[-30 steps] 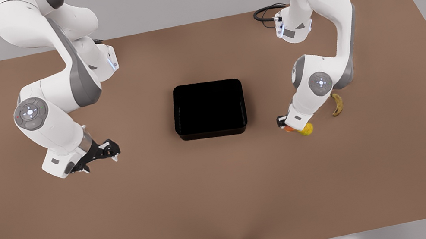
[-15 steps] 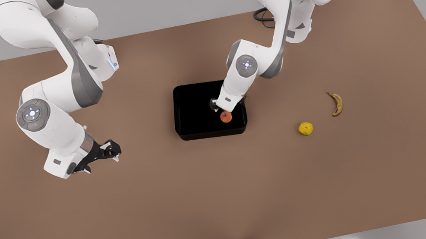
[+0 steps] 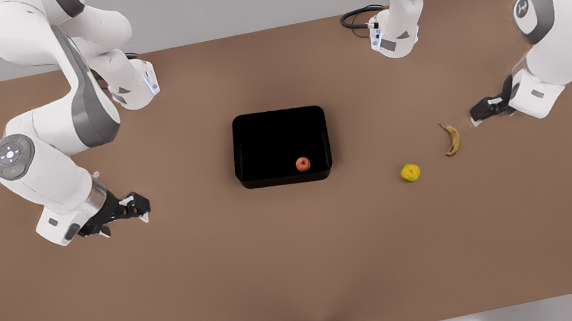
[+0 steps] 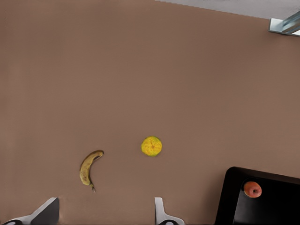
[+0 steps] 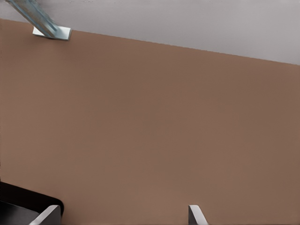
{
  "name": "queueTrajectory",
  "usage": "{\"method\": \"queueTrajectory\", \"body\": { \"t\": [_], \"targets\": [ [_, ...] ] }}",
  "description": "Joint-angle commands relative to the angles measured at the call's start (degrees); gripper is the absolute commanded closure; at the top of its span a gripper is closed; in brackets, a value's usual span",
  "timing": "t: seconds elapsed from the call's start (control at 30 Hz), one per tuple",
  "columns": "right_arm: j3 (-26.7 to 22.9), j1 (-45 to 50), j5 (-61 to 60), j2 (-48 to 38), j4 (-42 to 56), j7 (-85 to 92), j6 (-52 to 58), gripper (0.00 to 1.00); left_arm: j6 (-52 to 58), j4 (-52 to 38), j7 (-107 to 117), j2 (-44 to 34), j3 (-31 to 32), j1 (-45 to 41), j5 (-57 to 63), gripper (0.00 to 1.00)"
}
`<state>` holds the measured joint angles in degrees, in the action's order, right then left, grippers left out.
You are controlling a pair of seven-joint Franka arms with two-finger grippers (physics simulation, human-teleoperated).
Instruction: Place the storage box in the middle with the right arm, and place the apple in the storage box with the left arm
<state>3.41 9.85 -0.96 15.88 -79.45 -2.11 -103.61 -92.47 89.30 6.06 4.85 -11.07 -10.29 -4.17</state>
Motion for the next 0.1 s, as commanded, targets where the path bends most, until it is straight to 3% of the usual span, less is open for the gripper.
{"method": "queueTrajectory", "body": {
  "t": [0.0,0.07],
  "targets": [
    [0.1,0.3,0.0,0.0,0.0,0.0,-0.1,0.00,0.0,0.0,-0.3,-0.1,0.7,0.4,5.5,0.00],
    [0.5,0.7,0.1,1.1,0.0,0.0,-0.2,0.00,0.3,0.2,-0.4,-0.9,4.3,6.0,5.5,0.00]
  ]
}}
